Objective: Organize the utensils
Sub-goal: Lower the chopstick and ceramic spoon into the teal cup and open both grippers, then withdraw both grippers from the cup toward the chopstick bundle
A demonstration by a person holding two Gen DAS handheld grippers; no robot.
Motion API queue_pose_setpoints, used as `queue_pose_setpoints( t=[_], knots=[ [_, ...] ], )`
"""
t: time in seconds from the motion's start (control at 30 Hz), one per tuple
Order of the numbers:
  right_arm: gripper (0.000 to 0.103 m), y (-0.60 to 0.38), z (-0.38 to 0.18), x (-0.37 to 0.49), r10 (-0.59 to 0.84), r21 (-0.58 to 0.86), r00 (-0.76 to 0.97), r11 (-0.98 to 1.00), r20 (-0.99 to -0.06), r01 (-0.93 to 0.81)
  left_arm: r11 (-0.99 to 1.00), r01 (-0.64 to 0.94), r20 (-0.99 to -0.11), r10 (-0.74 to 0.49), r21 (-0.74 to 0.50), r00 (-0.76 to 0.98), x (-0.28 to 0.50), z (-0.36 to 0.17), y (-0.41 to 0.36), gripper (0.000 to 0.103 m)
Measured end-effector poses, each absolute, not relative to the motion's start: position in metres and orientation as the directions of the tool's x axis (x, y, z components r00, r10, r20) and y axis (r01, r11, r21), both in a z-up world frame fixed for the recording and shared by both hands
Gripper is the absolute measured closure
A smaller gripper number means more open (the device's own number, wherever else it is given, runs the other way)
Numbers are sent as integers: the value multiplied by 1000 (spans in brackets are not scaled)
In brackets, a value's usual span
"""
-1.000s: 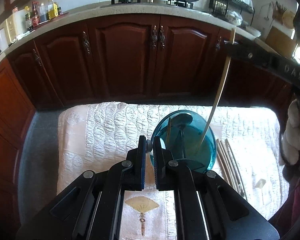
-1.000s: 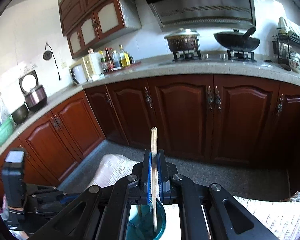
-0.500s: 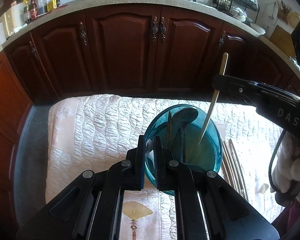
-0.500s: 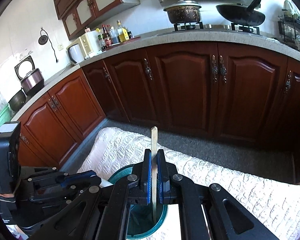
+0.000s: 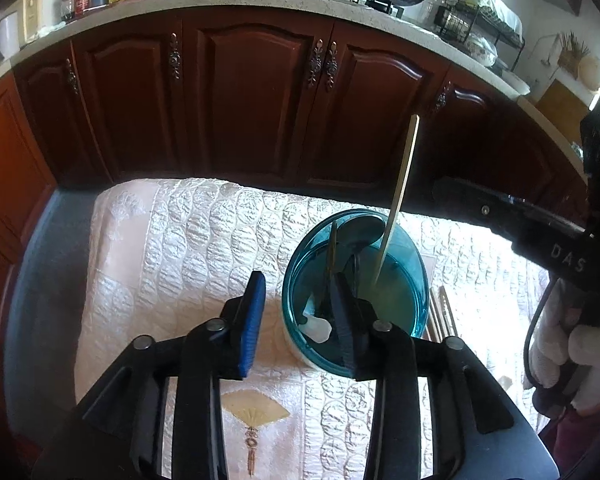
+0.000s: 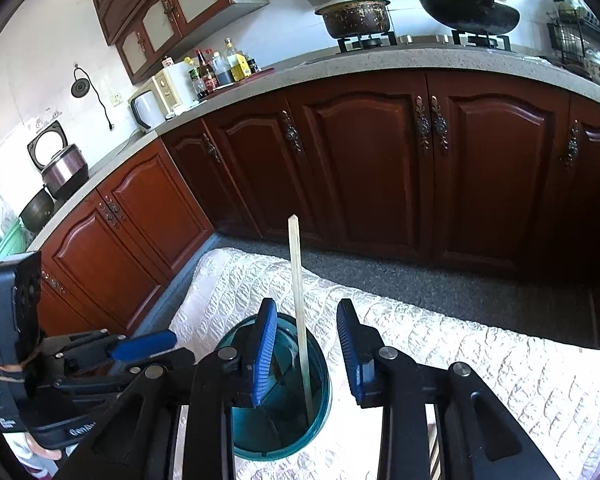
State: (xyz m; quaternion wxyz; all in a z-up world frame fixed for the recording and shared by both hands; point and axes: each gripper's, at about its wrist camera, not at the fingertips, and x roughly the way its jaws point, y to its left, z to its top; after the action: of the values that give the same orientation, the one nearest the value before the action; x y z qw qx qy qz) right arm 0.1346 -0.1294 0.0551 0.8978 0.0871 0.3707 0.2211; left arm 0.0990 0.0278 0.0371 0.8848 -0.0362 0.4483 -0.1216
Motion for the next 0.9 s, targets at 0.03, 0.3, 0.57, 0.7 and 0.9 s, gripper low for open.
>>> queue_pose_setpoints(
  t=[0.03, 0.3, 0.57, 0.7, 0.9],
  knots=[
    [74, -130, 54, 133, 461, 323, 626, 887, -629, -329, 968, 181, -783, -248, -175, 570, 97, 38, 29, 69],
    [73, -132, 52, 116, 460, 324, 620, 888, -636, -327, 971, 149, -759, -238, -186, 606, 78, 48, 39, 65],
    [70, -136, 51, 94, 438, 307, 630, 899, -642, -313, 970, 167, -749, -245, -179, 616, 55, 48, 32, 63],
    [69, -140, 49, 82, 426, 297, 633, 905, -647, -305, 970, 172, -751, -243, -174, 613, 46, 46, 25, 63],
    [69, -150, 49, 61, 412, 293, 643, 911, -646, -290, 967, 203, -748, -248, -153, 616, 32, 46, 10, 63]
  ],
)
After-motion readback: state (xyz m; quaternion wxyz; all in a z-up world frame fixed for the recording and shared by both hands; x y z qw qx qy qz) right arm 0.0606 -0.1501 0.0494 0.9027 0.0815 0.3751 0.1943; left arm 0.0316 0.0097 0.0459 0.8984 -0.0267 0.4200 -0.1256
